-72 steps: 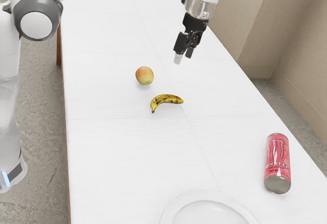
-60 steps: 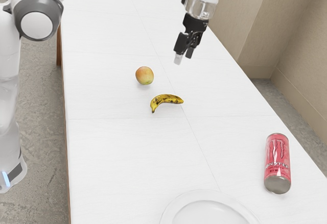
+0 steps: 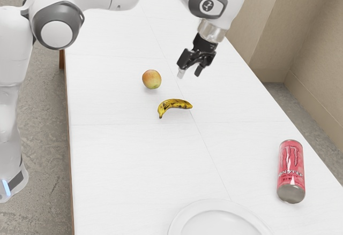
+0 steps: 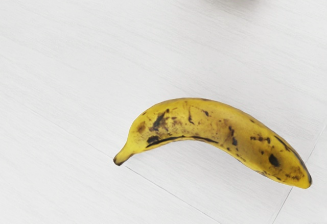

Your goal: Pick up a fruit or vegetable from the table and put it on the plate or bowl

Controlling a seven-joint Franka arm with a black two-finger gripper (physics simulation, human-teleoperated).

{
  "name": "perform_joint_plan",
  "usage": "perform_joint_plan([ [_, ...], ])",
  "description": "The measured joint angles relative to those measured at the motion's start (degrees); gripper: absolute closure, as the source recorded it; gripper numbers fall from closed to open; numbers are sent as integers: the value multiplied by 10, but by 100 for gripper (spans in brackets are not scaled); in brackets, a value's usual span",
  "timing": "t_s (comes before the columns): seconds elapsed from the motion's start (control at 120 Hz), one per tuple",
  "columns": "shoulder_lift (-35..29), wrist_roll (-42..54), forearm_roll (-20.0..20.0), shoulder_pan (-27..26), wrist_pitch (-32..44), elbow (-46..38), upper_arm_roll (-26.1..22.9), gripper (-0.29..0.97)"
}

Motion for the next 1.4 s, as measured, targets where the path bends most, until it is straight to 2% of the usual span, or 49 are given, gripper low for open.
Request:
perform_joint_plan([
  [0.067,1,68,45,2,14,-1,-21,0],
  [0.15,6,145,146,-5,26,-1,-79,0],
  [0.217,8,209,182,-9,32,-1,-93,0],
  [0.483,-23,525,96,44,59,-24,-74,0],
  [0.575,-49,633,78,88,82,-75,-110,0],
  [0.642,-58,702,70,100,105,-106,-131,0],
  [0.792,-68,832,60,113,153,-162,-140,0],
  [0.883,-75,896,56,123,182,-200,-141,0],
  [1.083,-128,1006,20,130,253,-307,-140,0],
  [1.4,-185,1111,-11,142,314,-400,-140,0],
])
